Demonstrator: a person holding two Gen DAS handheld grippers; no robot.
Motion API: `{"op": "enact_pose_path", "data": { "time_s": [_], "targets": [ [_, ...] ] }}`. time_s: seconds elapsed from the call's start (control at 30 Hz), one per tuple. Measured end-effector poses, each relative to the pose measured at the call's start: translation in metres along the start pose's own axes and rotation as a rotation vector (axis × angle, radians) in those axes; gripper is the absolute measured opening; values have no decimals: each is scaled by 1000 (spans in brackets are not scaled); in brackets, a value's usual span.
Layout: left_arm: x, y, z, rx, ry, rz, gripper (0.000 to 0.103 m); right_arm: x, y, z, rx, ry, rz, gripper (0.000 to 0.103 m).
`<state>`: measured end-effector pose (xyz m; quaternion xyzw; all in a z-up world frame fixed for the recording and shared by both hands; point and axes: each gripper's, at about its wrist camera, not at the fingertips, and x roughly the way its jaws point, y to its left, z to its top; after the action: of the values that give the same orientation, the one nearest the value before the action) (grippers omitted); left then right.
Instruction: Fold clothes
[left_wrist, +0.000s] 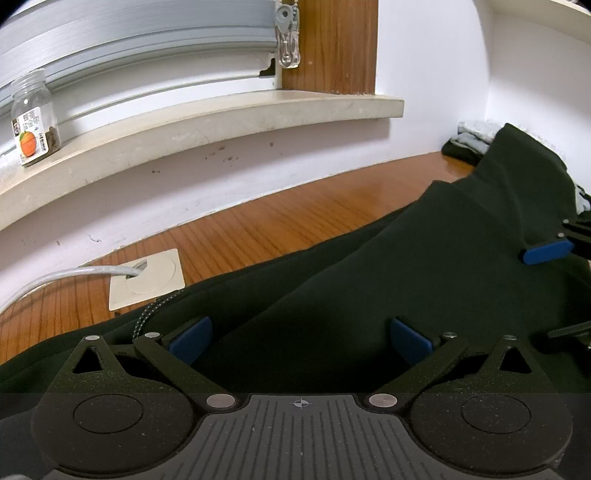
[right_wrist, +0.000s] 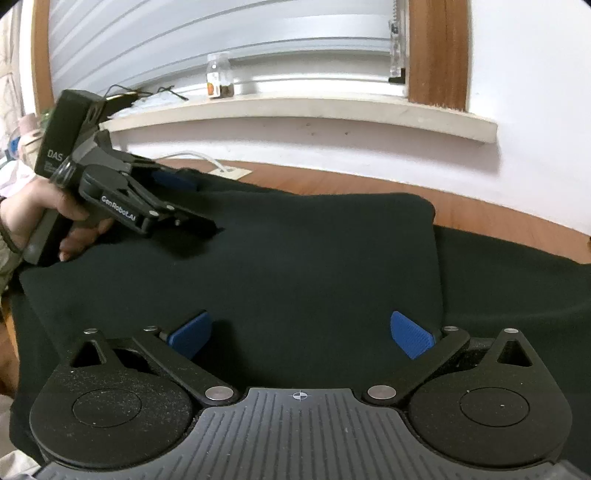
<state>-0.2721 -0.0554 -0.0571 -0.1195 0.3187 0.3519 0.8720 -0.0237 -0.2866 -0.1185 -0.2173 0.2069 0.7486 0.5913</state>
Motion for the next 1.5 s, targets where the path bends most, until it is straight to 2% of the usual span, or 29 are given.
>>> {"op": "enact_pose_path", "data": {
  "time_s": [0.13, 0.17, 0.23, 0.3, 0.37, 0.4, 0.63, 0.87, 1.03, 1.2, 1.27, 1.33, 1.4, 1.47, 1.5],
  "targets": [
    [0, 1, 0, -4, -1, -1, 102, -6, -1, -1, 9, -8, -16, 102],
    [0, 1, 1, -5, -2, -2, 102, -9, -1, -2, 8, -11, -17, 98],
    [-1, 1, 1, -7, -2, -2, 102, -17, -2, -6, 2, -17, -17, 82],
    [-1, 1, 1, -6, -3, 0, 102, -28, -5, -12, 10, -36, -30, 58],
    [-1, 0, 1, -2, -3, 2, 103, -42, -13, -22, 34, -53, -49, 44],
    [-1, 0, 0, 1, -3, 4, 103, -49, -18, -27, 50, -61, -52, 43],
    [-1, -2, 1, 14, 1, 19, 103, -95, -53, -58, 122, -99, -143, 43],
    [1, -19, 11, 58, -8, 72, 103, -106, -67, -83, 161, -116, -141, 43],
    [25, -61, 52, 59, -48, -53, 103, -103, -67, -87, 137, -132, -159, 43],
    [73, -121, 90, 178, -32, -89, 103, -104, -64, -85, 98, -143, -187, 44],
    [95, -137, 95, 233, -3, -60, 98, -101, -66, -83, 91, -150, -193, 44],
    [108, -137, 97, 213, 17, -95, 94, -96, -72, -80, 100, -155, -189, 44],
    [117, -132, 97, 178, 30, -137, 83, -89, -76, -79, 109, -152, -172, 45],
    [121, -126, 97, 131, 35, -189, 63, -86, -77, -80, 103, -159, -162, 48],
    [121, -127, 96, 138, 31, -196, 57, -86, -76, -81, 100, -162, -159, 50]
  ]
}}
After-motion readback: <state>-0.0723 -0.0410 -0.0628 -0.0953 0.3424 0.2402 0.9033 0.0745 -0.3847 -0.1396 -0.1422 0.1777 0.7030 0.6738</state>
